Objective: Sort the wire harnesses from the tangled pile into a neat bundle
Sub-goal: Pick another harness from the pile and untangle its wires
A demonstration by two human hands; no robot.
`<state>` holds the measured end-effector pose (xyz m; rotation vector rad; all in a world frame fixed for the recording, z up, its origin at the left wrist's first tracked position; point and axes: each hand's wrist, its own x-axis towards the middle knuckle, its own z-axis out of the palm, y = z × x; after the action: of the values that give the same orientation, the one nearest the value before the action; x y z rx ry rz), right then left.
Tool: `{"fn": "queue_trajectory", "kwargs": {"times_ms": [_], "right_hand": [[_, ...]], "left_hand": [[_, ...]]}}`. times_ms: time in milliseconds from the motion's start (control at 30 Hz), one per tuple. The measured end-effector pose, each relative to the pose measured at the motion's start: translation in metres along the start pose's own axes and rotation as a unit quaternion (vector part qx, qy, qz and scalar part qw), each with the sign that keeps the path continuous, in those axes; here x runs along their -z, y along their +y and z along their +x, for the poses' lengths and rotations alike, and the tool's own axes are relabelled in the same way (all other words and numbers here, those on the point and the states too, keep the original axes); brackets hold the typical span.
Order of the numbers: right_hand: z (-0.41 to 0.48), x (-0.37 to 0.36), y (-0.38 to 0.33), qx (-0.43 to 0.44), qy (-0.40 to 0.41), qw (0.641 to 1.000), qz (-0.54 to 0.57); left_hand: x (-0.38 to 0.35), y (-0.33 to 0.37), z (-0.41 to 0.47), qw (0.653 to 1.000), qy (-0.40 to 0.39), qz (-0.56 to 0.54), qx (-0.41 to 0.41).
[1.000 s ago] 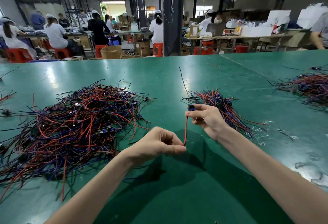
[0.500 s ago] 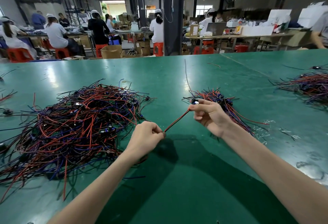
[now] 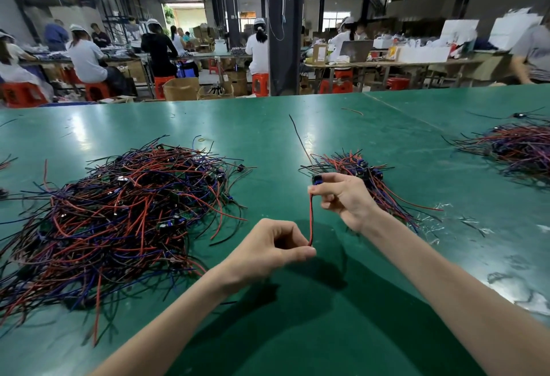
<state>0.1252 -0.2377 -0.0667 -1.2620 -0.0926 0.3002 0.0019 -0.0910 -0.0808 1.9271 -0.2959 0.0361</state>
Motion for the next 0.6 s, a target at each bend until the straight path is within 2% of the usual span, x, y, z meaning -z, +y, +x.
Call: {"fn": "queue_trajectory", "kwargs": {"times_ms": [100, 200, 300, 400, 500, 600], "right_hand": [[0.000, 0.001, -0.002, 0.011, 0.013, 0.999, -0.044], [-0.001, 0.001, -0.014, 0.031, -0.002, 0.999, -0.020], [0.000, 0.006, -0.040, 0.052, -0.033, 0.998, 0.012], [0.004, 0.025, -0.065, 0.041, -0.028, 0.998, -0.031], [0.015, 0.048, -0.068, 0.029, 0.057, 0.990, -0.128], [0.030, 0.070, -0.054, 0.052, 0.174, 0.948, -0.260]], "left_hand": [[0.006, 0.000, -0.001, 1.000, 0.018, 0.016, 0.004], [0.005, 0.003, -0.001, 0.999, 0.040, 0.006, 0.003], [0.004, 0.011, 0.000, 0.993, 0.067, -0.100, 0.014], [0.012, 0.014, 0.002, 0.966, 0.097, -0.230, 0.070], [0.022, 0.012, 0.002, 0.949, 0.124, -0.269, 0.109], [0.025, 0.011, 0.002, 0.941, 0.117, -0.294, 0.122]]}}
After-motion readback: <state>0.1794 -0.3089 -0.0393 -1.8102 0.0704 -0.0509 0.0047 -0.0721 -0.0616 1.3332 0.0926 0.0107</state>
